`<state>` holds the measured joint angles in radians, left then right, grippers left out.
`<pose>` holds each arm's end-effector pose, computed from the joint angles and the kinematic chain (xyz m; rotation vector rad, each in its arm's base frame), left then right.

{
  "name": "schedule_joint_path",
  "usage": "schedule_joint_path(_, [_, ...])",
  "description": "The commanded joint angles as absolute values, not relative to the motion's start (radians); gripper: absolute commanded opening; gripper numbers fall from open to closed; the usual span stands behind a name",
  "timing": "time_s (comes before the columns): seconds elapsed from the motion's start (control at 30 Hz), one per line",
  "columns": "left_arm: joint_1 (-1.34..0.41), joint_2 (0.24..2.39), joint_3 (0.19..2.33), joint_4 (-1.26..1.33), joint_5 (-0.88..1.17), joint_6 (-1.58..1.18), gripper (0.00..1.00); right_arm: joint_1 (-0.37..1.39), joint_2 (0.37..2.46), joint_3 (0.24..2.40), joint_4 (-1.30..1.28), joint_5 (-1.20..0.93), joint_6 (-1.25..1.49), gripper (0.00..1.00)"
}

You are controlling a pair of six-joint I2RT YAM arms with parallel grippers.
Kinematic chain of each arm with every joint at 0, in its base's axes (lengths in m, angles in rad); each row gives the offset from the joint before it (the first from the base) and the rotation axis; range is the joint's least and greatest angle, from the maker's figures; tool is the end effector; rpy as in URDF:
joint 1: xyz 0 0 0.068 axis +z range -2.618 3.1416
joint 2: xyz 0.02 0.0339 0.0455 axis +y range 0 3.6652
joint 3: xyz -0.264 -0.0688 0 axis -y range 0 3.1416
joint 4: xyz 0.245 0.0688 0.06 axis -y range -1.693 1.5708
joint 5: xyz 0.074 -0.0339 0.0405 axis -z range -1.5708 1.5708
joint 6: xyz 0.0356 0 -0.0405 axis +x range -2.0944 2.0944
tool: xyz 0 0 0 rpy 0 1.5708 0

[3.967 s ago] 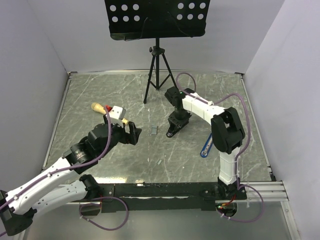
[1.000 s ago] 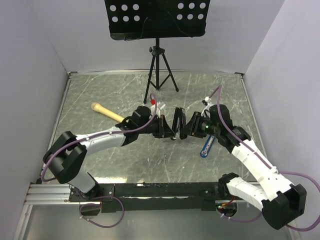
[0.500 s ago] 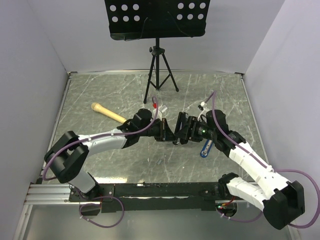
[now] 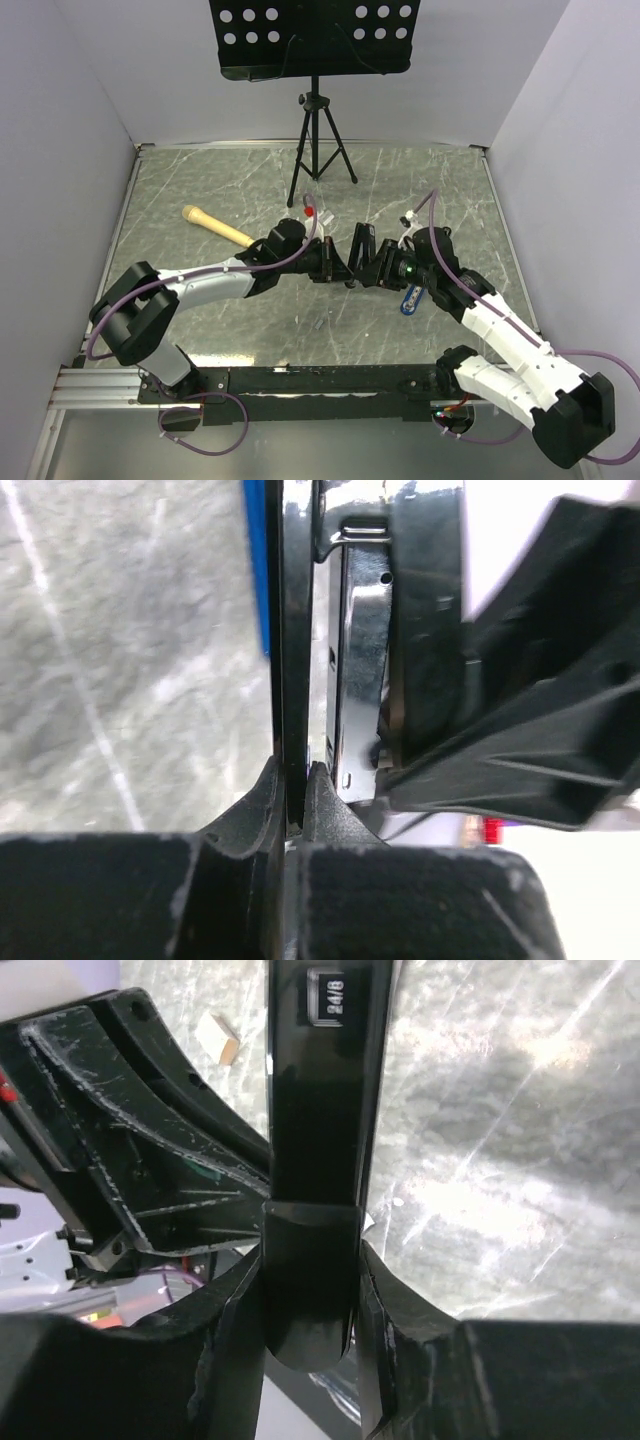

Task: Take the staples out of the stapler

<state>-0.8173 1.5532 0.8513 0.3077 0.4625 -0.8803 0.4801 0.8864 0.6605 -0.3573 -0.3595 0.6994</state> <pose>0.2203 -0.2580 0.2244 0.2820 2.2568 -1.4745 0.1671 0.1011 0.2625 0.0281 2.3105 1.0357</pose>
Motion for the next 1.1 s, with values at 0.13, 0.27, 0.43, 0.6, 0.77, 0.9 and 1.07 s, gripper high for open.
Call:
schedule_joint_path(0.13, [-0.815,1.433,0.827,0.181,0.27,-0.644,0.01,0.395,0.841,0.889,-0.575,-0.202,0.609,0.18])
schedule_joint_path(0.27, [-0.818,1.372,0.769,0.19,0.258,-0.588,0.01,0.279,0.864,0.933,-0.563,-0.285,0.566,0.18])
schedule_joint_path(0.43, [-0.859,1.362,0.772,0.14,0.302,-0.468,0.01,0.195,0.949,1.012,-0.509,-0.347,0.509,0.22])
schedule_joint_path(0.6, [-0.943,1.365,0.81,0.078,0.279,-0.356,0.01,0.161,1.018,1.043,-0.415,-0.362,0.492,0.29])
schedule_joint_path(0.77, [-0.976,1.359,0.793,0.138,0.346,-0.342,0.01,0.155,1.087,1.035,-0.335,-0.42,0.495,0.33])
schedule_joint_path(0.9, [-1.0,1.373,0.805,0.143,0.388,-0.321,0.01,0.155,1.149,1.02,-0.296,-0.426,0.482,0.4])
schedule_joint_path(1.07, [-1.02,1.393,0.813,0.149,0.434,-0.299,0.01,0.155,1.198,0.993,-0.241,-0.451,0.469,0.46])
